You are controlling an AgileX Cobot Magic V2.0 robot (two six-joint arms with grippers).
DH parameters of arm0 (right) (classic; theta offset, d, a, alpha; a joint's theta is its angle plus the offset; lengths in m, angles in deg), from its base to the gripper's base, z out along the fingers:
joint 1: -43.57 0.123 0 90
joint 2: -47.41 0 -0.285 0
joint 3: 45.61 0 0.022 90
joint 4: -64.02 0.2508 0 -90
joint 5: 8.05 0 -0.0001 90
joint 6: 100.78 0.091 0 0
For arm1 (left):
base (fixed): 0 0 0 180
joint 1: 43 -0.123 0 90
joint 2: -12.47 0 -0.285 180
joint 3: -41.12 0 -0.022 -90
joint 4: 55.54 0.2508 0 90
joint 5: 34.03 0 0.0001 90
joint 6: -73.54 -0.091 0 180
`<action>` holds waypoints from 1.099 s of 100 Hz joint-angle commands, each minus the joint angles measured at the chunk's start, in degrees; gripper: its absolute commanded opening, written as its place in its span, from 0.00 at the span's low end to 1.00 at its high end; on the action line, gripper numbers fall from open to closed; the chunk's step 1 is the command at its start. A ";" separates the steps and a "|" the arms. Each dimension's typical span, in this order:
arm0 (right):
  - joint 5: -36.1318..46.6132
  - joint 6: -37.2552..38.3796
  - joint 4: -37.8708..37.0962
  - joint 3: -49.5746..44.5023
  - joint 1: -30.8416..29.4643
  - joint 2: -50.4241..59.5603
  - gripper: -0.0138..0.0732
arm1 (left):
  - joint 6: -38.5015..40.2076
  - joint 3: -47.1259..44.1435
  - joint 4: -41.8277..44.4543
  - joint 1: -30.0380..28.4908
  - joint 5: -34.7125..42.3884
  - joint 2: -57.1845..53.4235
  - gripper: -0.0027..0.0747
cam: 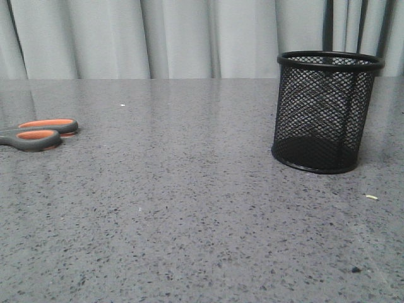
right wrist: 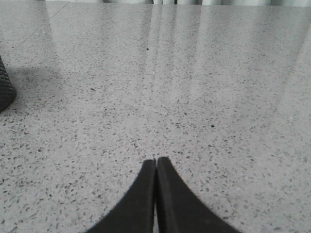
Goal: Put scissors into bucket
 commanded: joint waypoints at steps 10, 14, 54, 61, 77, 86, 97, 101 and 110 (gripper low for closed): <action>1.79 0.09 -0.80 -0.39 -0.38 1.29 0.11 | 0.48 -2.31 -0.33 -0.23 2.82 -1.43 0.01; 1.79 0.09 -0.80 -0.39 -0.38 1.29 0.11 | 0.48 -2.31 -0.33 -0.23 2.82 -1.43 0.01; 1.79 0.09 -0.80 -0.39 -0.38 1.29 0.11 | 0.48 -2.31 -0.33 -0.23 2.82 -1.43 0.01; 1.79 0.09 -0.80 -0.39 -0.38 1.29 0.11 | 0.48 -2.31 -0.33 -0.23 2.82 -1.43 0.01; 1.79 0.09 -0.80 -0.39 -0.38 1.29 0.11 | 0.48 -2.31 -0.33 -0.23 2.82 -1.43 0.01; 2.03 0.09 -0.91 -0.39 -0.38 1.29 0.11 | 0.48 -2.31 -0.33 -0.23 2.82 -1.43 0.01; 4.73 0.09 -0.91 -0.39 -0.38 1.29 0.11 | 0.48 -2.31 -0.33 -0.23 2.82 -1.43 0.01; 6.37 0.09 -0.91 -0.39 -0.38 1.29 0.11 | 0.48 -2.31 -0.33 -0.23 2.82 -1.43 0.01; 11.72 0.09 -0.91 -0.39 -0.38 1.29 0.11 | 0.48 -2.31 -0.33 -0.23 2.82 -1.43 0.01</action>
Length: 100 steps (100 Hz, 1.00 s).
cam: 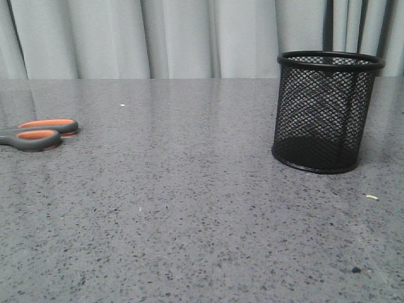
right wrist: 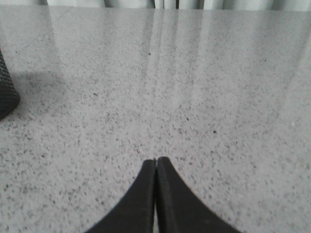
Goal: Put scissors into bucket
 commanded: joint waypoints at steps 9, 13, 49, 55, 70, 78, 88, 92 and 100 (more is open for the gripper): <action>13.69 0.09 -0.91 -0.39 -0.38 1.29 0.11 | 0.48 -2.31 -0.33 -0.23 2.82 -1.43 0.01; 15.72 0.09 -0.91 -0.39 -0.38 1.29 0.11 | 0.48 -2.31 -0.33 -0.23 2.82 -1.43 0.01; 25.01 0.09 13.93 -0.29 -0.38 1.29 0.11 | 0.48 -2.31 -0.33 -0.23 2.82 -1.43 0.01; 25.58 0.09 17.53 -0.29 -0.38 1.29 0.11 | 0.48 -2.31 -0.33 -0.23 2.82 -1.43 0.01; 26.60 0.09 24.67 -0.29 -0.38 1.29 0.11 | 0.48 -2.31 -4.44 -0.23 4.91 -1.43 0.01; 26.99 0.09 27.83 -0.03 -0.38 1.29 0.11 | 0.48 -2.31 -17.11 -0.23 10.54 -1.43 0.01; 25.74 0.09 28.35 1.85 -0.38 1.29 0.11 | 0.48 -2.21 -40.74 -0.23 17.18 -1.43 0.01; 25.03 0.09 28.35 2.79 -0.38 1.29 0.11 | 0.48 -2.21 -47.75 -0.23 19.00 -1.43 0.01; 23.23 0.09 28.23 5.18 -0.38 1.29 0.11 | 0.48 -1.83 -64.46 -0.23 20.13 -1.43 0.01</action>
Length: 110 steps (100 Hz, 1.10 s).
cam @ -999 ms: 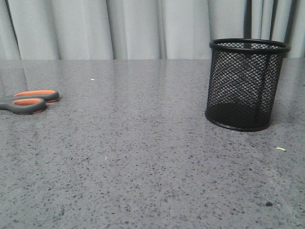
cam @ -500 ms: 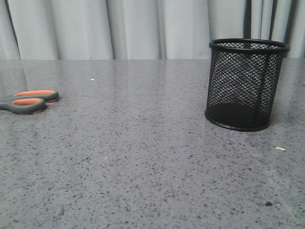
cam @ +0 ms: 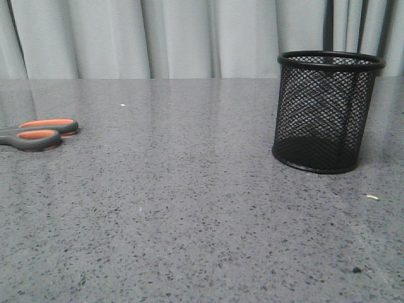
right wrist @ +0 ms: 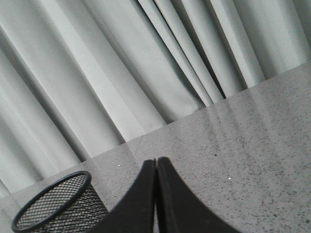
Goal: Put scissors into bucket
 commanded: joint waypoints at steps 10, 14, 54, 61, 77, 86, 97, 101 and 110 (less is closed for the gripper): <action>-2.25 -0.08 -0.70 7.59 -0.38 0.95 0.11 | 0.48 -1.73 -23.93 -0.23 5.65 -1.43 0.01; -4.99 -0.08 -1.20 9.59 -0.38 0.56 0.11 | 0.48 -1.59 -23.93 -0.23 5.20 -1.43 0.01; -39.72 -13.97 -10.68 36.41 -0.06 -15.68 0.25 | -20.55 19.40 -0.16 -0.23 -14.75 6.66 0.11; -43.46 -14.48 -9.67 39.72 -0.06 -18.86 0.37 | -24.55 24.54 4.32 -0.23 -19.83 12.47 0.23; -46.40 -14.69 -7.78 42.81 -0.06 -23.38 0.58 | -35.68 33.70 8.22 0.20 -29.94 24.39 0.41; -46.44 -14.69 -7.43 42.81 -0.06 -23.62 0.59 | -38.68 37.96 12.20 2.50 -30.76 29.20 0.41; -46.80 -14.69 -6.95 42.81 -0.06 -23.62 0.59 | -39.47 43.32 24.90 5.03 -34.50 35.50 0.41; -46.79 -14.69 -6.54 42.81 0.25 -23.62 0.59 | -39.72 45.35 31.00 6.14 -36.14 37.66 0.42; -46.79 -14.78 -6.32 42.81 1.23 -23.62 0.59 | -41.99 48.89 43.31 9.27 -39.84 43.59 0.42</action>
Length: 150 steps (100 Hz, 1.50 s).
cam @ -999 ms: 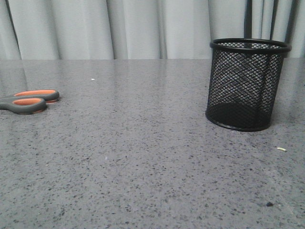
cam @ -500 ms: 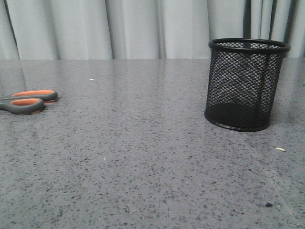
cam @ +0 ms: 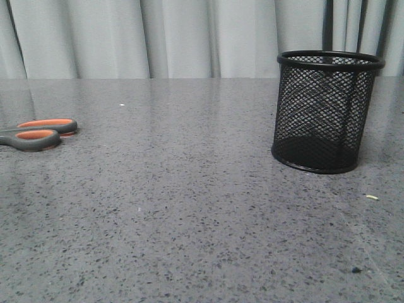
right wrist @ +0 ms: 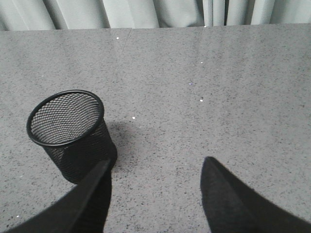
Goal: Put scissors into bucket
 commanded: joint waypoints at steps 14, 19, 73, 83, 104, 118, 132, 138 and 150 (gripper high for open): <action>3.63 -0.87 0.74 2.10 1.22 -1.01 0.59 | -8.15 8.31 23.39 6.79 -6.05 13.88 0.42; 3.63 -0.87 0.74 2.10 1.22 -1.01 0.59 | -8.15 9.27 24.97 7.56 -6.72 16.94 0.42; 3.56 -0.87 0.94 2.10 5.16 -1.01 0.59 | -21.03 19.19 21.11 8.12 -8.87 36.32 0.53; 3.56 -0.87 0.94 2.10 5.27 -1.01 0.59 | -21.43 21.79 21.51 8.12 -9.21 38.84 0.54; 3.56 -0.87 0.94 2.10 6.44 -1.01 0.59 | -23.11 25.88 18.74 5.72 -11.95 42.48 0.54; 3.56 -0.87 0.94 2.10 6.81 -1.01 0.59 | -28.13 26.52 13.92 2.19 -16.15 44.07 0.54; 3.27 -0.87 0.94 2.10 6.81 -1.01 0.59 | -32.44 26.62 11.86 -0.17 -16.86 44.75 0.54; 3.14 -0.87 0.94 2.10 6.81 -1.01 0.59 | -33.38 26.62 11.86 -0.55 -16.74 45.03 0.54; 3.14 -0.87 0.94 2.10 7.01 -1.01 0.59 | -33.78 26.74 11.86 -0.69 -16.34 46.14 0.54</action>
